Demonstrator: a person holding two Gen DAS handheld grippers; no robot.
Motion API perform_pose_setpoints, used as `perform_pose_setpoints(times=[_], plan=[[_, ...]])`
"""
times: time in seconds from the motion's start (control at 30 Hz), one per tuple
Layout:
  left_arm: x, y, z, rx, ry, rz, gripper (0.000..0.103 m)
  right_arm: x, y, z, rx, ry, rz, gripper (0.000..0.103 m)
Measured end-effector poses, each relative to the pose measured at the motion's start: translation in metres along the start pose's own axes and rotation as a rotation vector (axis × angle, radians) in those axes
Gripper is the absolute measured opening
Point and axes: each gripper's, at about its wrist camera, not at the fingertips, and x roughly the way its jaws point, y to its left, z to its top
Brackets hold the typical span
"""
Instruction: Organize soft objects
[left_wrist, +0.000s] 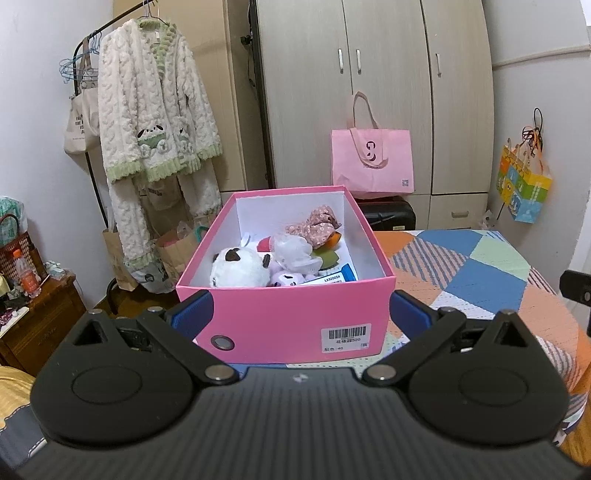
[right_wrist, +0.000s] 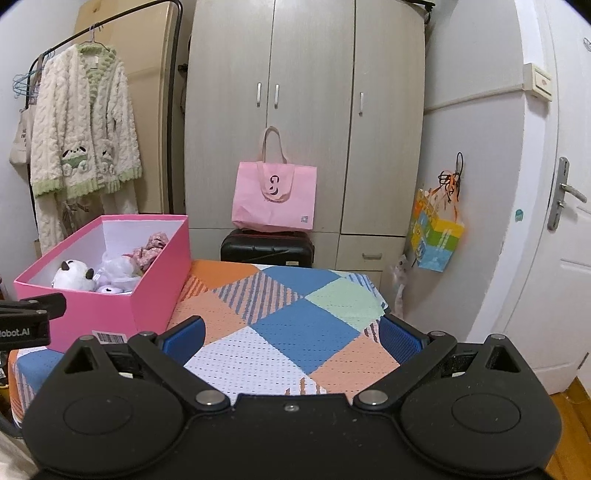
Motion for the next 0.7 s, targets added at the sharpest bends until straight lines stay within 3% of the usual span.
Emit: perform_pose_setpoints(times=[0.7], plan=[[-0.0022,-0.0002,-0.0011,0.004,0.004,0.000,0.103,-0.0024,-0.0049,-0.0037,-0.009,-0.010,-0.034,0.102]])
